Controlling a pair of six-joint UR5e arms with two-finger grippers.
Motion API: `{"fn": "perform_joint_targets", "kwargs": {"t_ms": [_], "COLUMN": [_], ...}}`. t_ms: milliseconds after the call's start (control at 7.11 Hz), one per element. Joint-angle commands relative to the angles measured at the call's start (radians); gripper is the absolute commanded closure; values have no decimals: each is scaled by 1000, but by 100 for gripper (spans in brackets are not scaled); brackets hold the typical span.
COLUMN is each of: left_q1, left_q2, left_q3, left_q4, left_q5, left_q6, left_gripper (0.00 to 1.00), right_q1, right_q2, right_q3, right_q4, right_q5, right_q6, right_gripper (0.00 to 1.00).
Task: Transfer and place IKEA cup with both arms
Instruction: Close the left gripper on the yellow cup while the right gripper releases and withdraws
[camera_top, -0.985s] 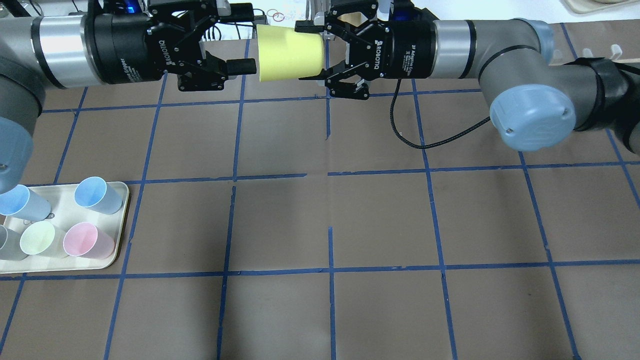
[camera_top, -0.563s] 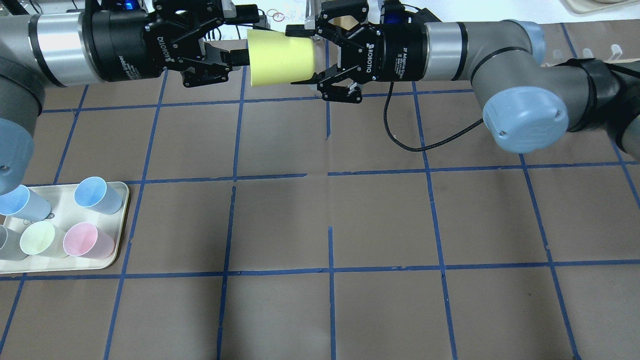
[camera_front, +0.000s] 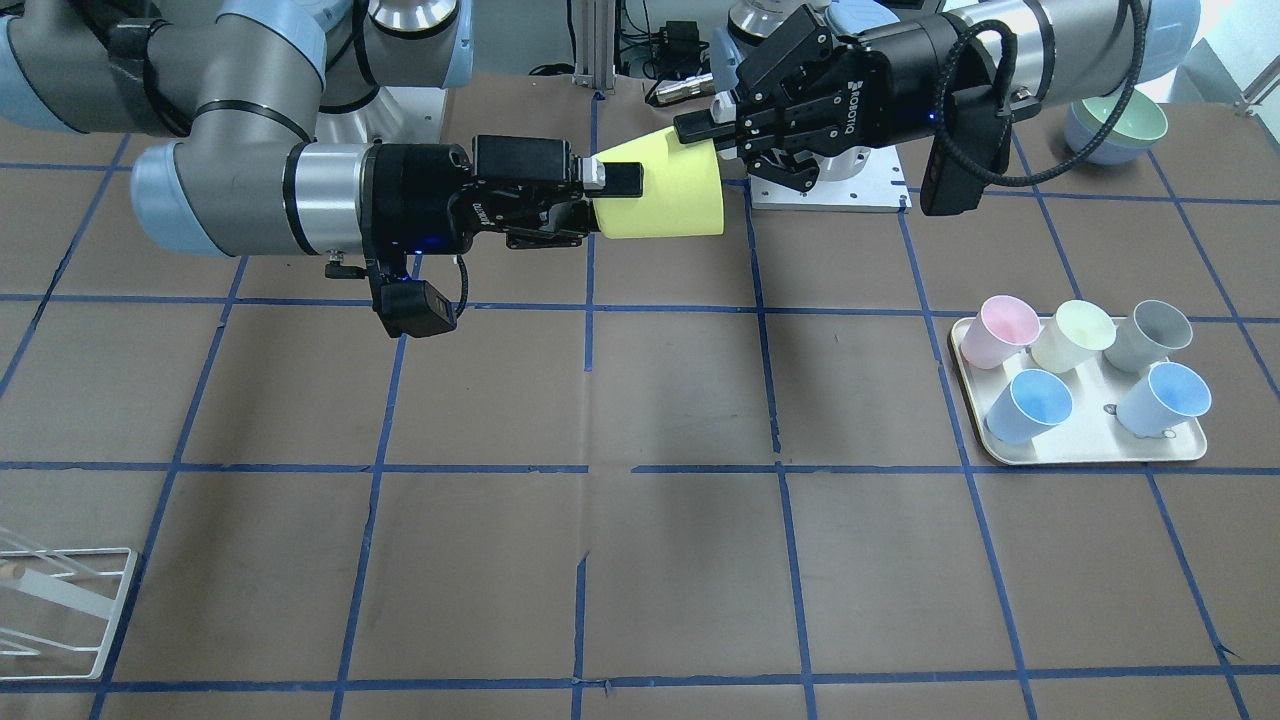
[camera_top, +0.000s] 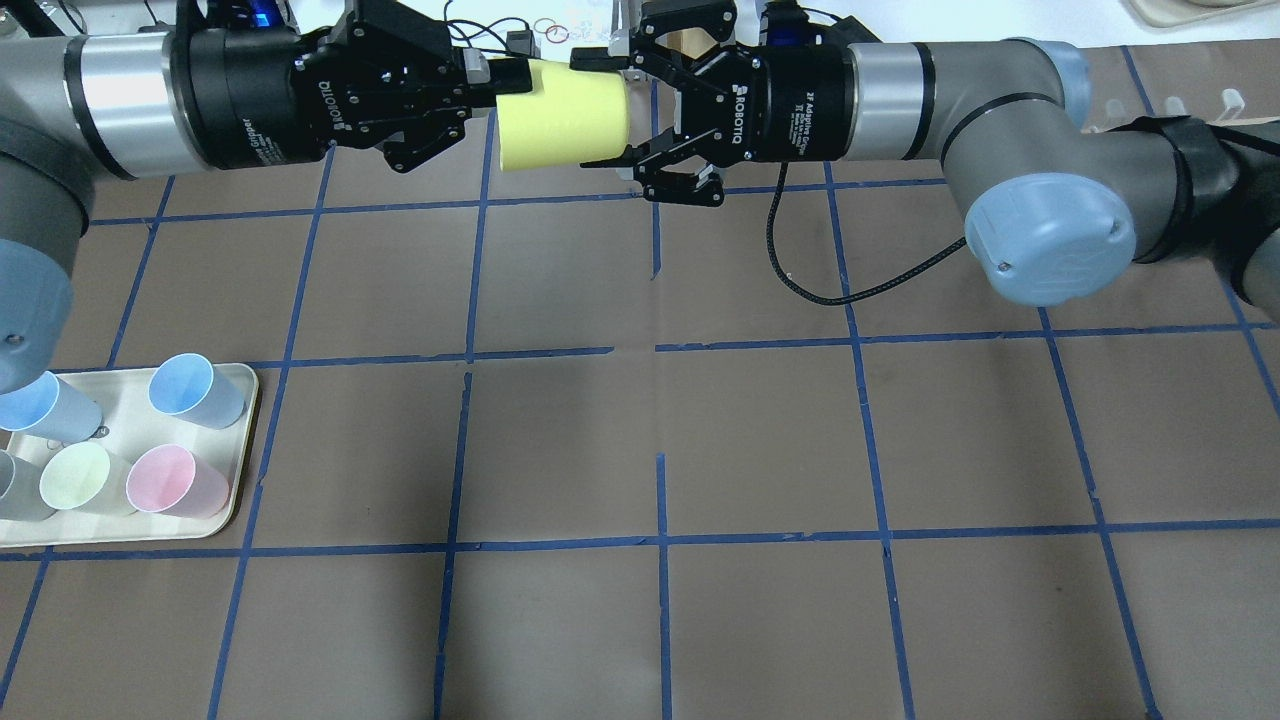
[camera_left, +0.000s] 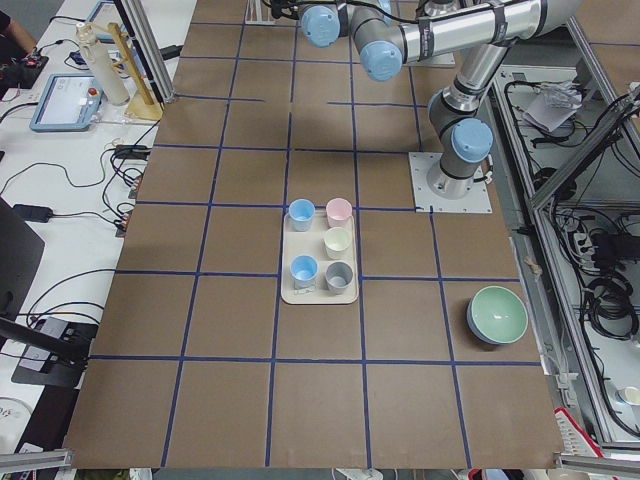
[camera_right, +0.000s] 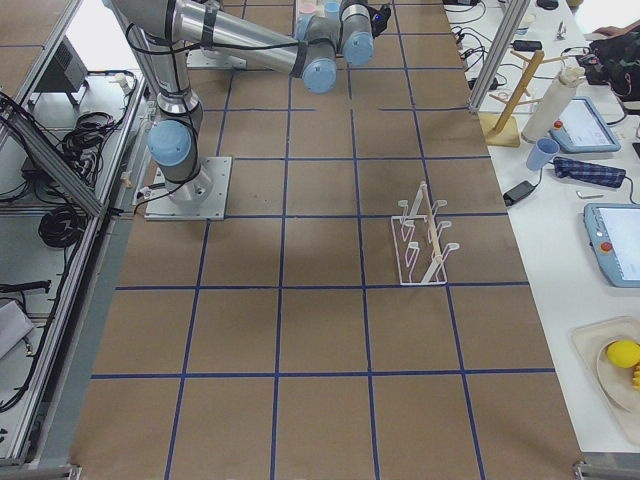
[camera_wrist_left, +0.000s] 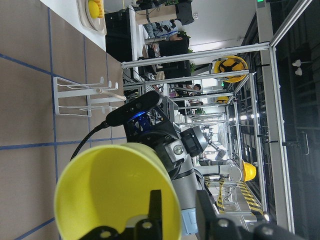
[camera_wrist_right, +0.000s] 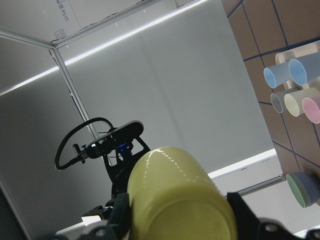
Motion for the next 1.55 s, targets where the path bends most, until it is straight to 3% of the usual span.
{"fn": "perform_joint_targets", "kwargs": {"t_ms": [0, 141, 281, 704, 985, 1126, 1407], "left_q1": [1, 1, 1, 4, 23, 27, 71], "left_q2": [1, 2, -3, 4, -13, -16, -54], "left_q3": [0, 0, 0, 10, 18, 47, 155], "left_q4": [0, 0, 0, -1, 41, 48, 49], "left_q5": [2, 2, 2, 5, 172, 325, 673], "left_q6": [-1, -1, -1, -12, -27, -29, -24], "left_gripper": [91, 97, 98, 99, 100, 100, 100], "right_q1": [0, 0, 0, -49, -212, -241, -239], "right_q2": [0, 2, 3, 3, 5, 5, -35], "right_q3": [-1, -1, -1, -5, -4, -4, -8], "right_q4": [6, 9, 0, -8, 0, -3, -14], "right_q5": [-3, -5, -2, -16, -28, -151, -487], "right_q6": [6, 35, 64, 69, 72, 72, 72], "right_gripper": [55, 5, 0, 0, 0, 0, 0]}}
